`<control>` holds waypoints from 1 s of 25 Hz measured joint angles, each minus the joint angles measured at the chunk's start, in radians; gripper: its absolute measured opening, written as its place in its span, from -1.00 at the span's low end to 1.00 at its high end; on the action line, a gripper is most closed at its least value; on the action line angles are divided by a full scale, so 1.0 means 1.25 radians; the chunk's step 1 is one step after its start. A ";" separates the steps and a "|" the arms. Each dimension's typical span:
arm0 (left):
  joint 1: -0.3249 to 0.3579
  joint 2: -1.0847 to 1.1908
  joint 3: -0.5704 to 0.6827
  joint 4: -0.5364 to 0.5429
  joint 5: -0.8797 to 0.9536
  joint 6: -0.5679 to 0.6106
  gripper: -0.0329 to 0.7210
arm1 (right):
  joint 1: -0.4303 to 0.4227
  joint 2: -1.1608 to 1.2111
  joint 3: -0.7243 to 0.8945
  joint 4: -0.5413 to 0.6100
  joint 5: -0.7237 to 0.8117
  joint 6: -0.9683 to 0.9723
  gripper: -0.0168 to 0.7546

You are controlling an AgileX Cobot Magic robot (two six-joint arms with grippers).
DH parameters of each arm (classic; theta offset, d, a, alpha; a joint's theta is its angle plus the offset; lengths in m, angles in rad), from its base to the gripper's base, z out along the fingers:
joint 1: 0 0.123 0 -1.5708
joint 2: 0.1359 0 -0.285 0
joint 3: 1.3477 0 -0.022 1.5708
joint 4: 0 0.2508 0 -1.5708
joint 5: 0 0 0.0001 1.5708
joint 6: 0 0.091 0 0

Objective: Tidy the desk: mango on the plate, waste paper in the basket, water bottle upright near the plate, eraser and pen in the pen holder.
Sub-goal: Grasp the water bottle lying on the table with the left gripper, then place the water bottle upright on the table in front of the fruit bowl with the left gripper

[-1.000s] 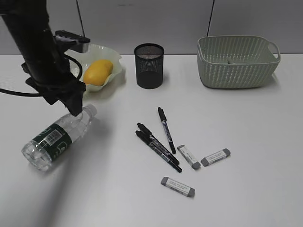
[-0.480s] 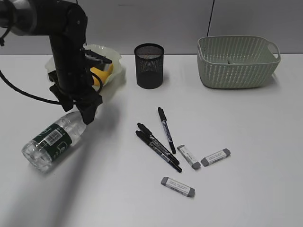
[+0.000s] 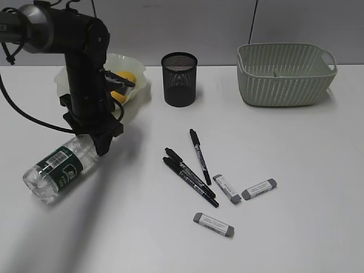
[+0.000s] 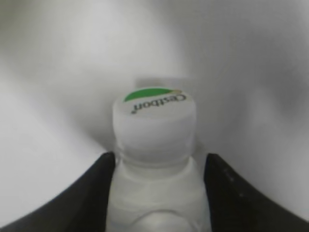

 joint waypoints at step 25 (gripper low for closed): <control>0.090 -0.664 0.835 -0.137 -1.006 -0.015 0.08 | 0.000 0.000 0.000 0.000 -0.002 0.002 0.46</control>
